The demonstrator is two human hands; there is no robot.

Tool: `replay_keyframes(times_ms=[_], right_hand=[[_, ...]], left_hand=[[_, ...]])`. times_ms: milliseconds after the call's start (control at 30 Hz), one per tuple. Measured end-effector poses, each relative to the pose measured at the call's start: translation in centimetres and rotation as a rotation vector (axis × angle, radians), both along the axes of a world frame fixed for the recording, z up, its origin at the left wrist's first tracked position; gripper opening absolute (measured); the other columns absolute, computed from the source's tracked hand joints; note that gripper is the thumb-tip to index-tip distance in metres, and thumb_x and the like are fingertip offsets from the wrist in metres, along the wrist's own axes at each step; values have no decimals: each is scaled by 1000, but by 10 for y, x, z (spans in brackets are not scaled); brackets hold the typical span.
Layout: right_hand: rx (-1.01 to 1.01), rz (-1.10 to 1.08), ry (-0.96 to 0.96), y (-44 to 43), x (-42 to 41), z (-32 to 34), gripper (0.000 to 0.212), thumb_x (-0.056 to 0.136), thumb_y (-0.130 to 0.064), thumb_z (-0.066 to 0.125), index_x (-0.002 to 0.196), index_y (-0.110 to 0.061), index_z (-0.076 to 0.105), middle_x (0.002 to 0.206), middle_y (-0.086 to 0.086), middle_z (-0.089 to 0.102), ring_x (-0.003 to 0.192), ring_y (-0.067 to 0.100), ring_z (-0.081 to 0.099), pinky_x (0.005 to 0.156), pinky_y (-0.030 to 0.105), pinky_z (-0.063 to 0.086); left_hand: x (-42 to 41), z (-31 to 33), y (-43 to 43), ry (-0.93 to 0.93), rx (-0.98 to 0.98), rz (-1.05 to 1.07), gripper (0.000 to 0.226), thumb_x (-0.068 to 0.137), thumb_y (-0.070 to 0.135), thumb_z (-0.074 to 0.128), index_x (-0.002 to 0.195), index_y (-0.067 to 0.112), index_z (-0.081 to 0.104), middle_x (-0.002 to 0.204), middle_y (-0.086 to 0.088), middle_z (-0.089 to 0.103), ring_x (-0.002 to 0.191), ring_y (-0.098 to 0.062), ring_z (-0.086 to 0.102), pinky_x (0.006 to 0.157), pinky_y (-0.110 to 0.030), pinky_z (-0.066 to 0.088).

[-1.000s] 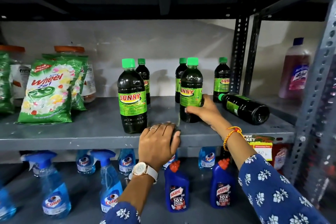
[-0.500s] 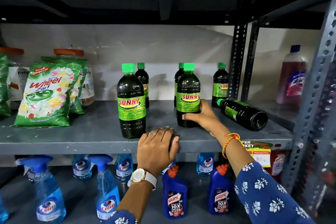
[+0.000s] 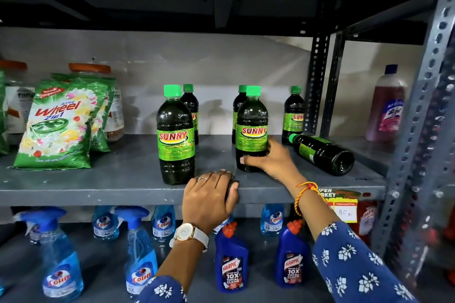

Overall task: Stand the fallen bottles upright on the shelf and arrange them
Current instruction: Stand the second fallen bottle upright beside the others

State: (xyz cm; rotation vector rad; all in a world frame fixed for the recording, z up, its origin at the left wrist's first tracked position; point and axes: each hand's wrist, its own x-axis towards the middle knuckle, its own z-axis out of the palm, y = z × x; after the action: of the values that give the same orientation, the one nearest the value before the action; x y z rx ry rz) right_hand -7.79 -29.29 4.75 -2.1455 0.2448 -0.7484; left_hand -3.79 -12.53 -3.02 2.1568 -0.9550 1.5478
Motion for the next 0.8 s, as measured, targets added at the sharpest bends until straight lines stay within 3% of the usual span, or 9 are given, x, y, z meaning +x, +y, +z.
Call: replay_keyframes(times_ms=[200,500,633,800], right_hand=[[-20,46,-15,10,-29,0,49,61,-30,83,106,-22,66,106,2,72,95,15,65,84,26,48],[-25,46,-31,15,-50,-4,52,61,-34,83,108,-22,65,108,0,71,95,11,65,82,22,47],[-25,35,-33,17,-55,-2,48,61,-34,83,104,-22,65,103,-2,72,87,7,62,69,11,44],[-18,55,-16,17,-57,-4,53,62,-38,82,108,-21,63,107,0,71,101,14,65,77,18,44]], left_hand=[[-5,1,1,42,4,8,34,90,36,41,89,17,69,82,0,69,71,-21,63,66,-33,33],[-8,2,-1,67,-14,-11,34,91,35,41,88,17,70,80,-1,70,69,-23,63,64,-34,32],[-11,3,0,95,-4,-6,35,92,35,39,88,18,69,80,0,70,69,-22,63,63,-33,33],[-12,4,0,126,-58,-38,37,92,35,39,96,14,69,93,-4,71,77,-24,65,68,-34,35]])
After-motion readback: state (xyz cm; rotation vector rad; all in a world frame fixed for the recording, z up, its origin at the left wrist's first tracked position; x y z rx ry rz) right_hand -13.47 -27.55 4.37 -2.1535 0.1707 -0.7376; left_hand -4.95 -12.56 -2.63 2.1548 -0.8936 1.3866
